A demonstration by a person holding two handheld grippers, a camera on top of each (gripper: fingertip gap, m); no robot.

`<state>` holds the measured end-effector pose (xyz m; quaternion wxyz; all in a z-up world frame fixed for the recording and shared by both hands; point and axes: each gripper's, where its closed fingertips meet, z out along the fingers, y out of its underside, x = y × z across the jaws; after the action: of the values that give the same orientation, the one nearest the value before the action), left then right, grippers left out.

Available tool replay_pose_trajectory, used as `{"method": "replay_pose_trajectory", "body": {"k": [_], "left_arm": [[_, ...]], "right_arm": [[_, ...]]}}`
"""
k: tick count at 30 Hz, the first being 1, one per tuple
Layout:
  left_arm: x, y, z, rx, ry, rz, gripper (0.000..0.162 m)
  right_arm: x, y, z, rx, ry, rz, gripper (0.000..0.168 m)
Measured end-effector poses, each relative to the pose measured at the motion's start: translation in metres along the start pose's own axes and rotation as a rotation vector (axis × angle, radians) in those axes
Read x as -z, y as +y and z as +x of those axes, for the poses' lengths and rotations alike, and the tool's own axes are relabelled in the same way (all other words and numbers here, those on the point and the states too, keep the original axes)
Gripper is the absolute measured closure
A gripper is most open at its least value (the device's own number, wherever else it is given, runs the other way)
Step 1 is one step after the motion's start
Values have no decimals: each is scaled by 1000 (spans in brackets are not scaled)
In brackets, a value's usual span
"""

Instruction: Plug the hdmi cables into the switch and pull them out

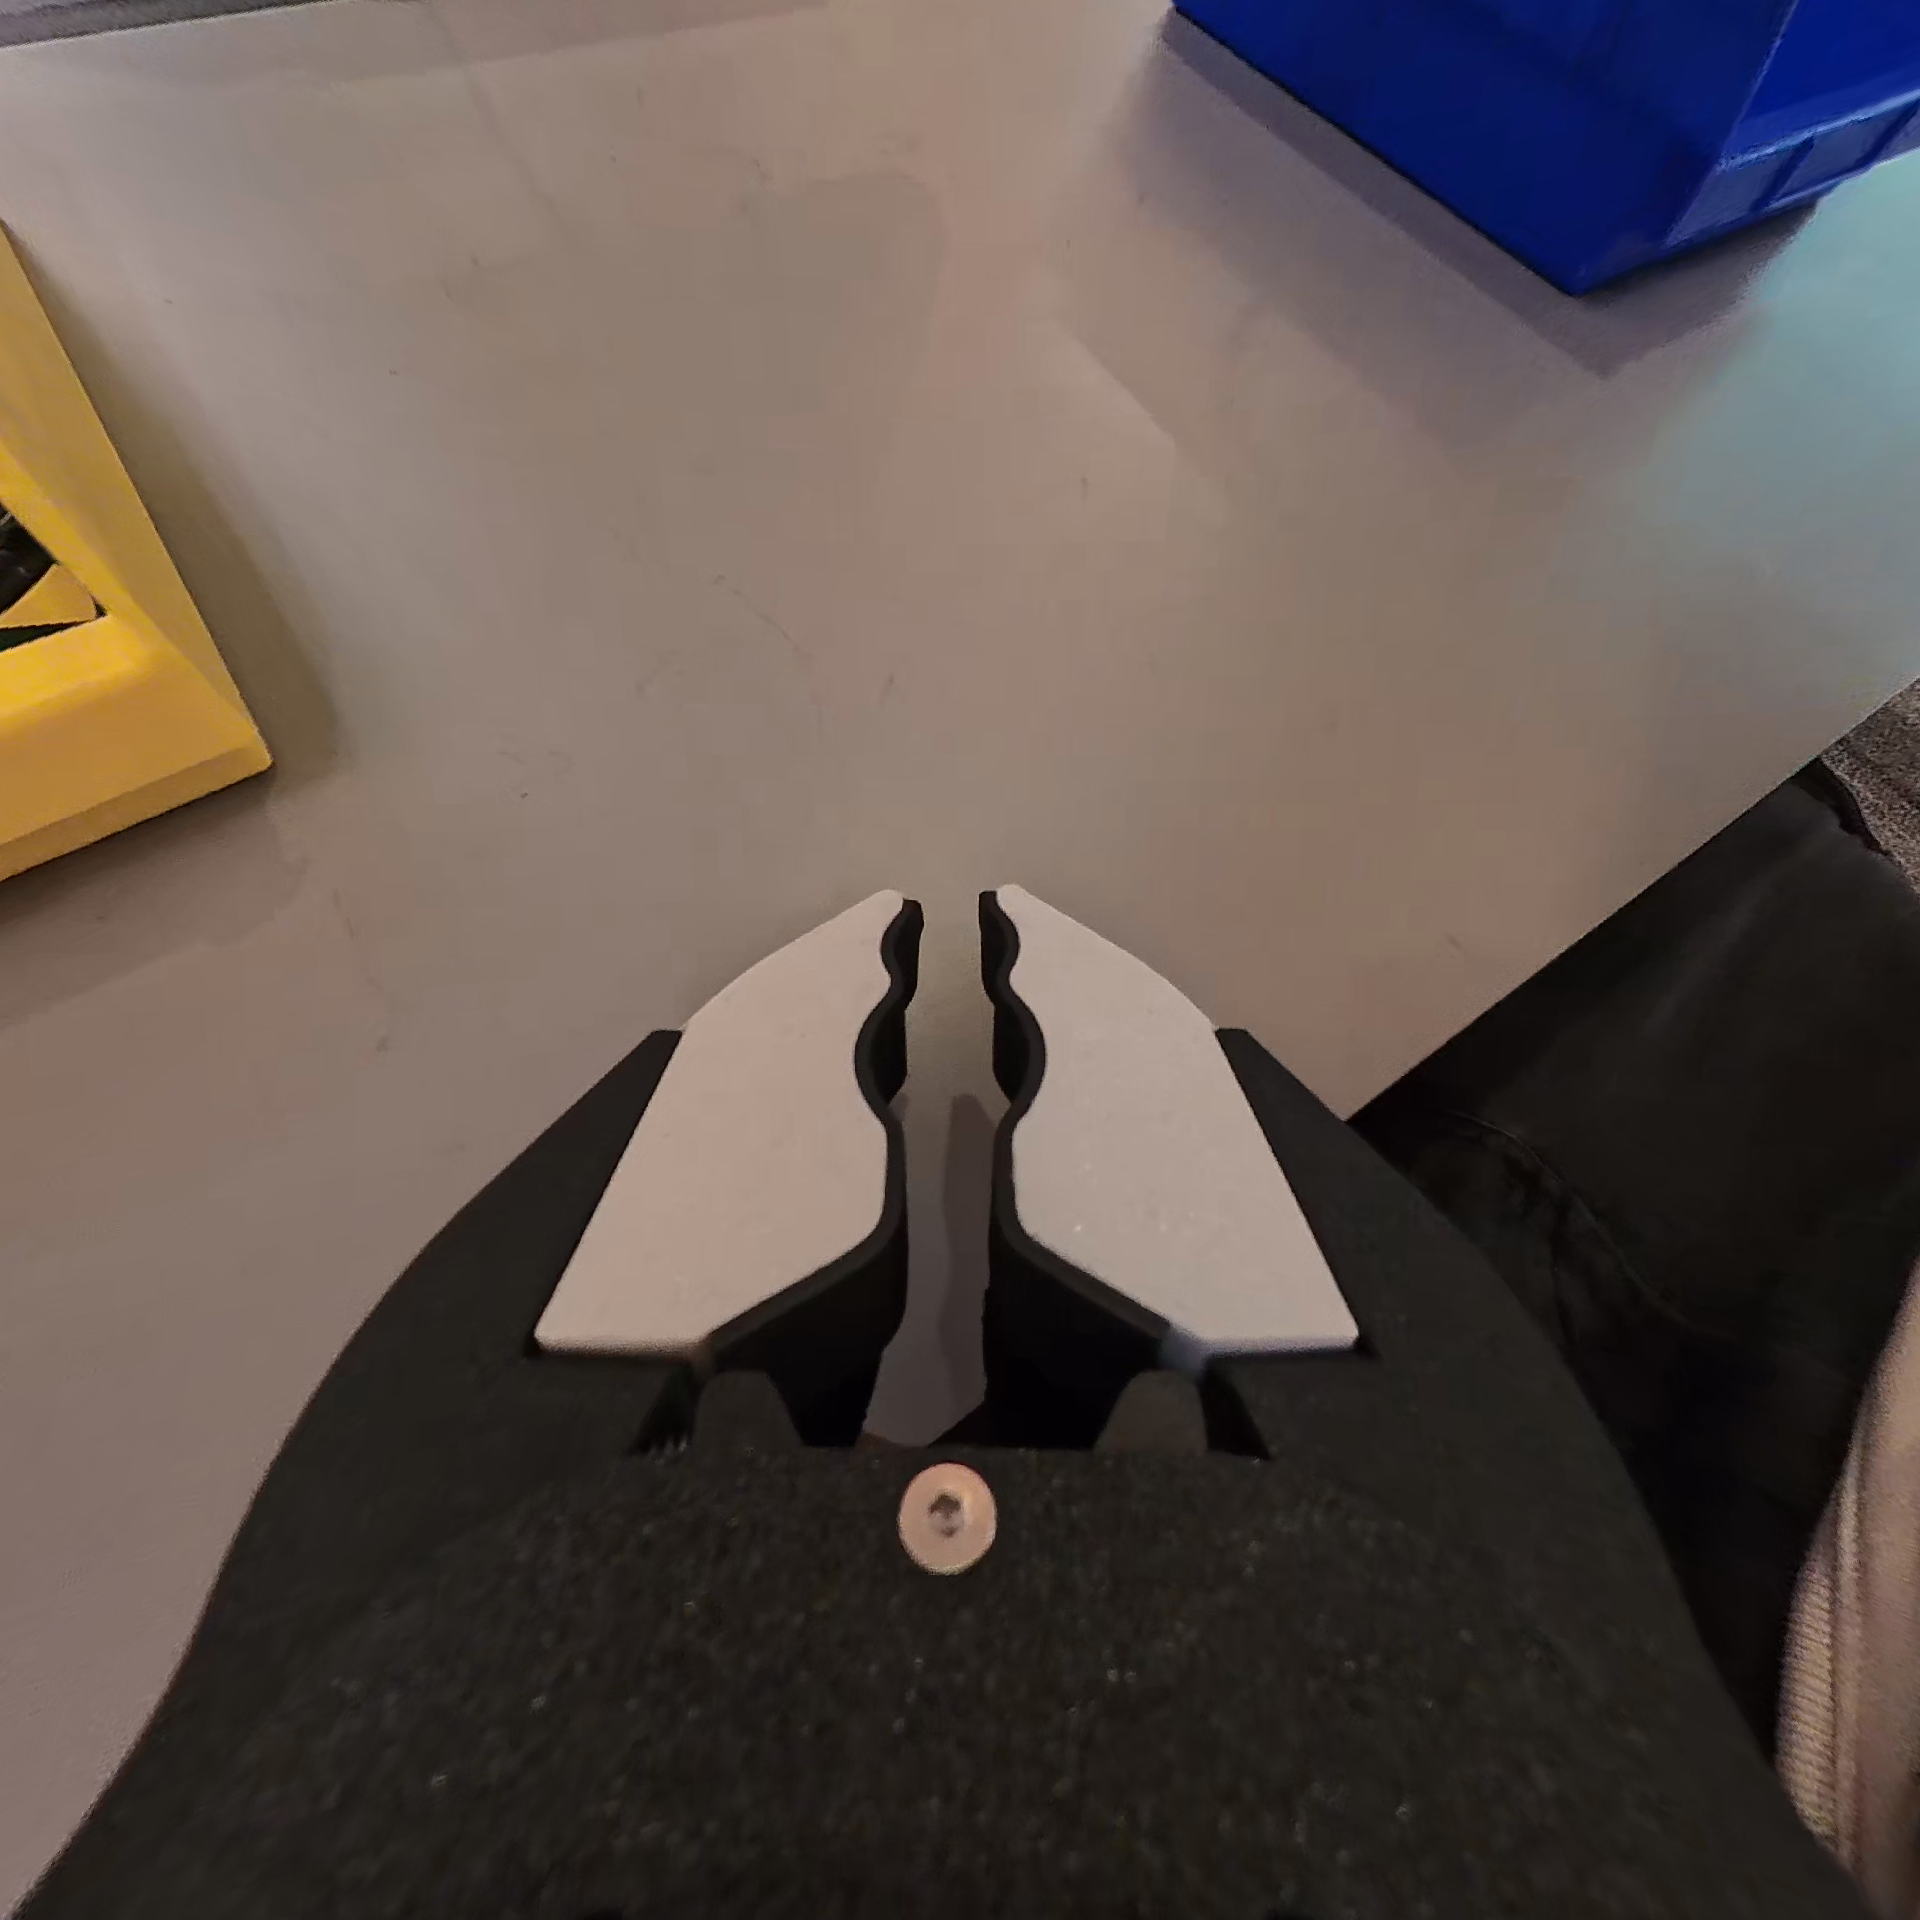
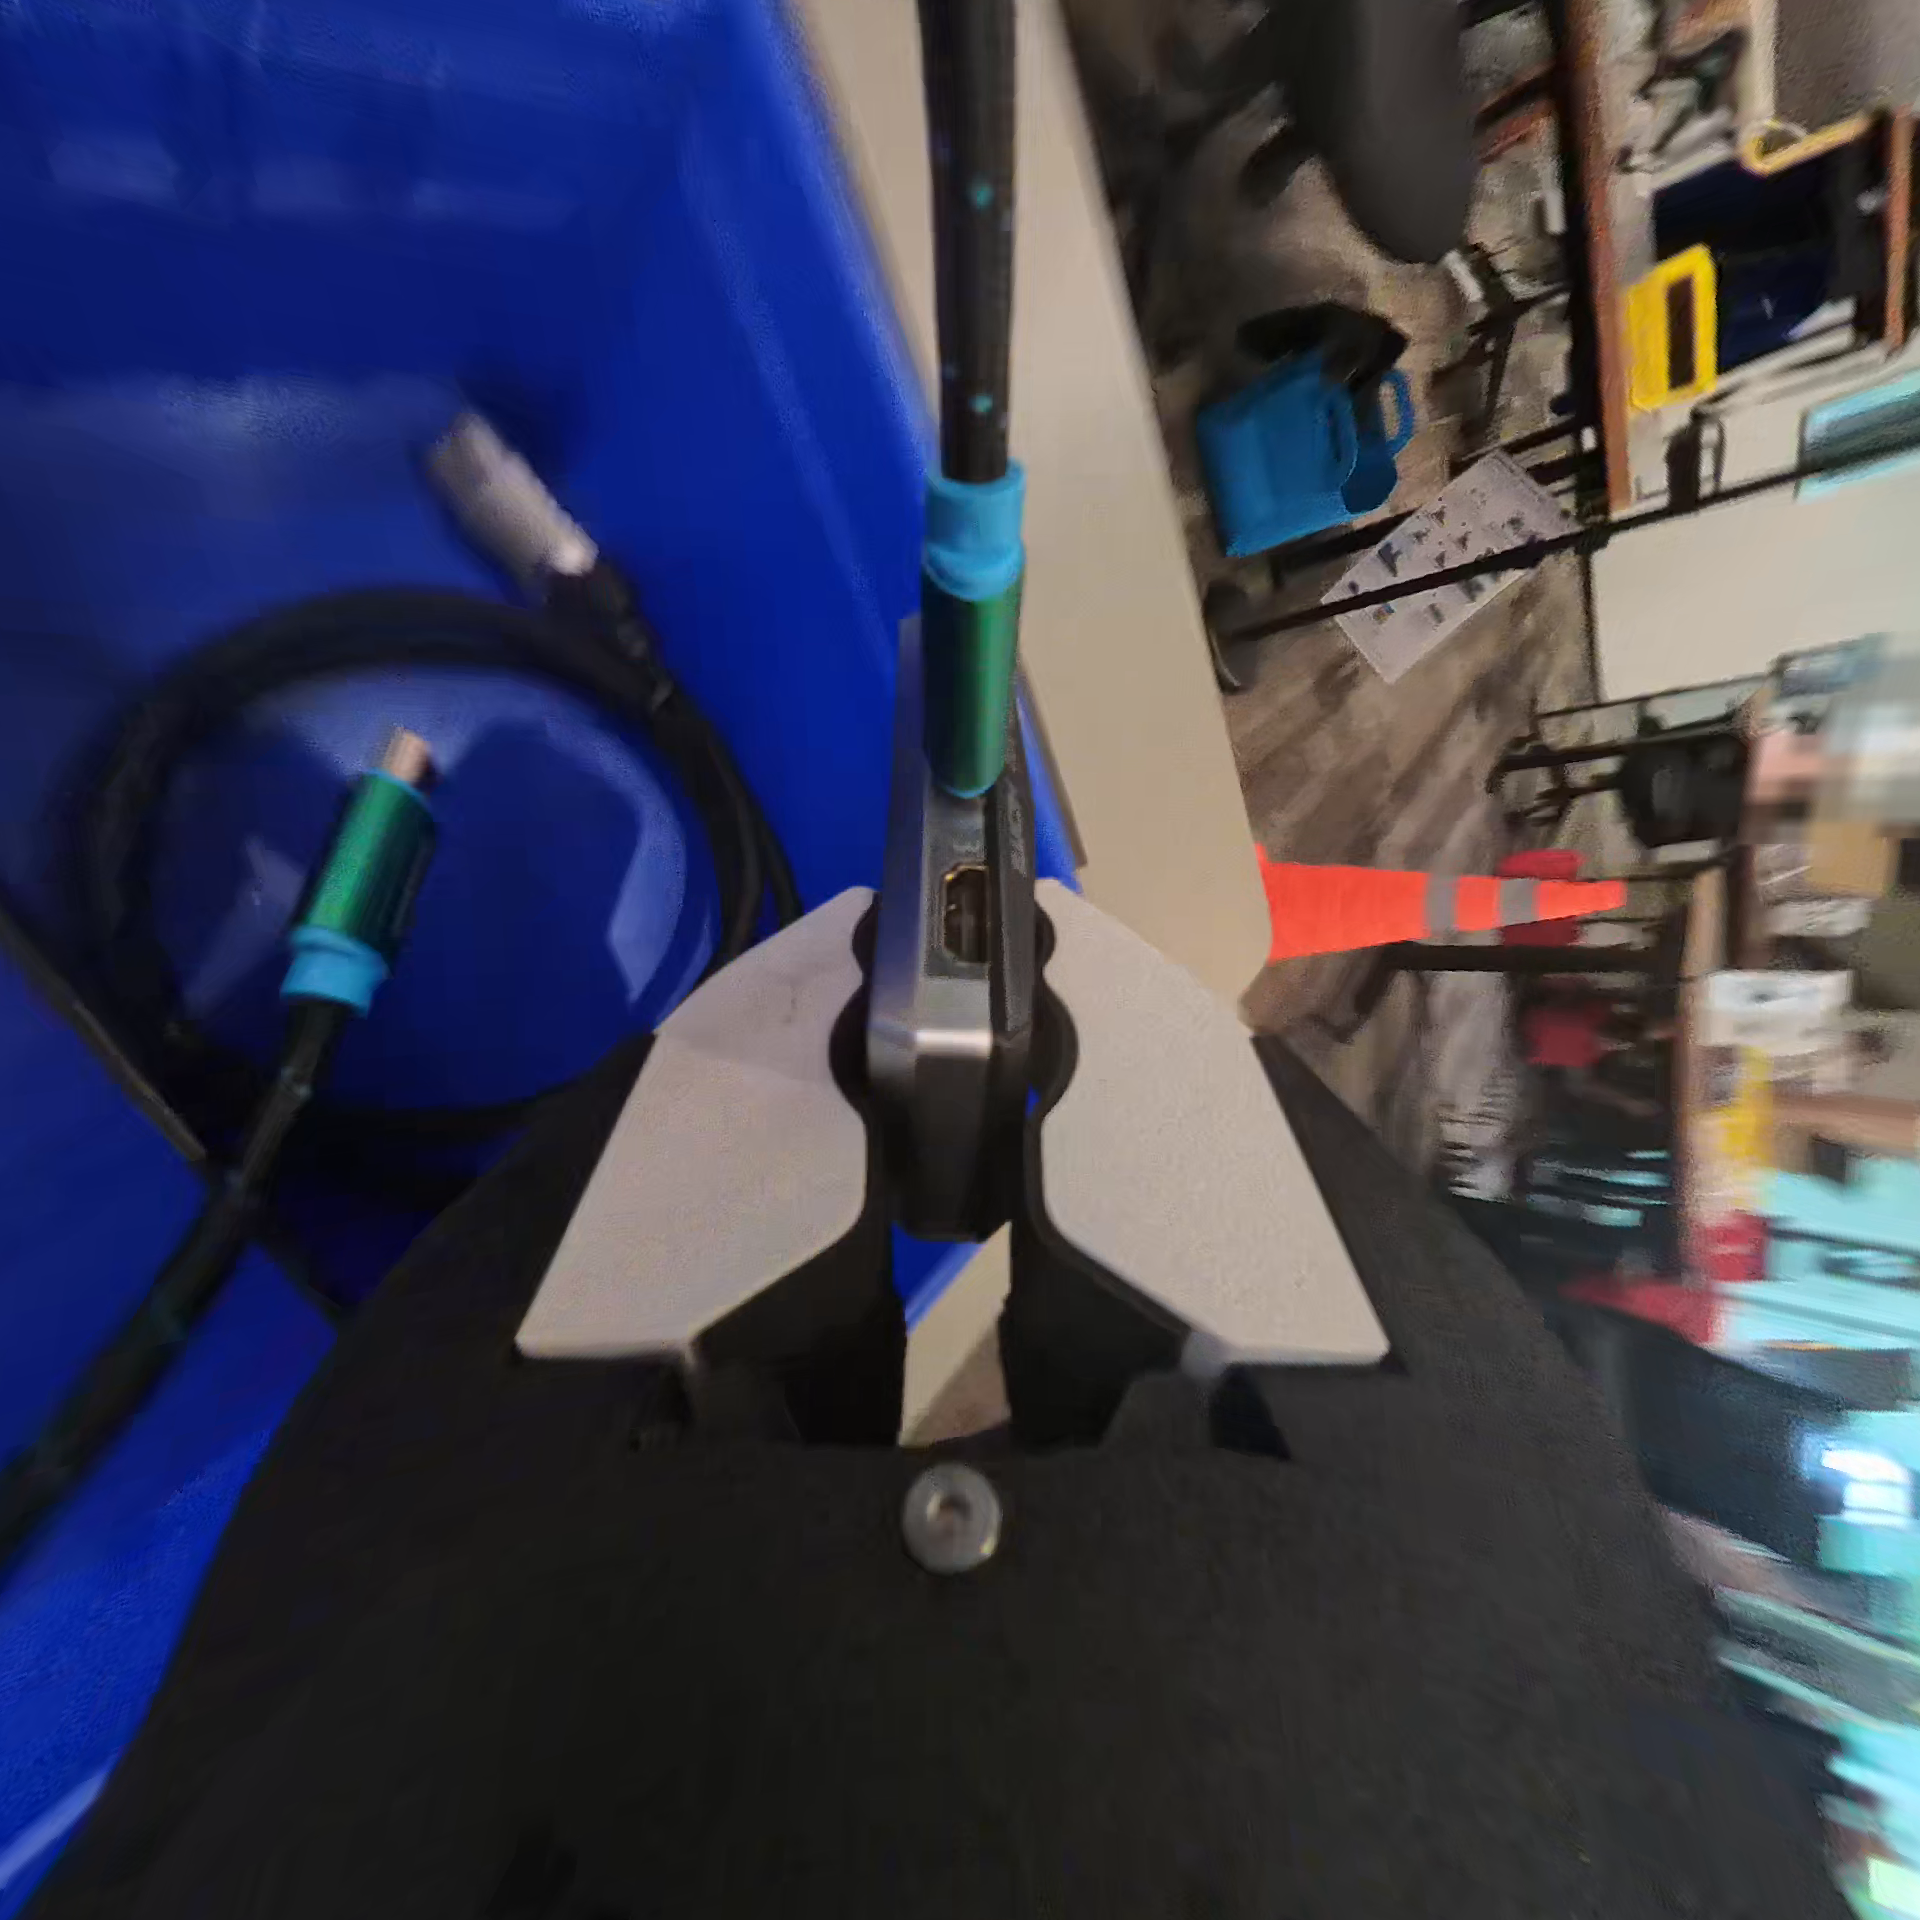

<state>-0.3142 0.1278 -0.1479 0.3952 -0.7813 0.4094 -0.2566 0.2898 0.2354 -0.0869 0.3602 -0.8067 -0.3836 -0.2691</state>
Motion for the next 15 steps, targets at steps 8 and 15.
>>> {"method": "replay_pose_trajectory", "body": {"k": [8, 15], "left_arm": [[-15, -1, 4, -39, 14, -31, 151], [-19, 1, 9, -84, 19, -51, 151]], "right_arm": [[-33, 2, -33, 457, -261, -483, 145], [-50, 8, -38, 377, -351, -498, 145]]}}
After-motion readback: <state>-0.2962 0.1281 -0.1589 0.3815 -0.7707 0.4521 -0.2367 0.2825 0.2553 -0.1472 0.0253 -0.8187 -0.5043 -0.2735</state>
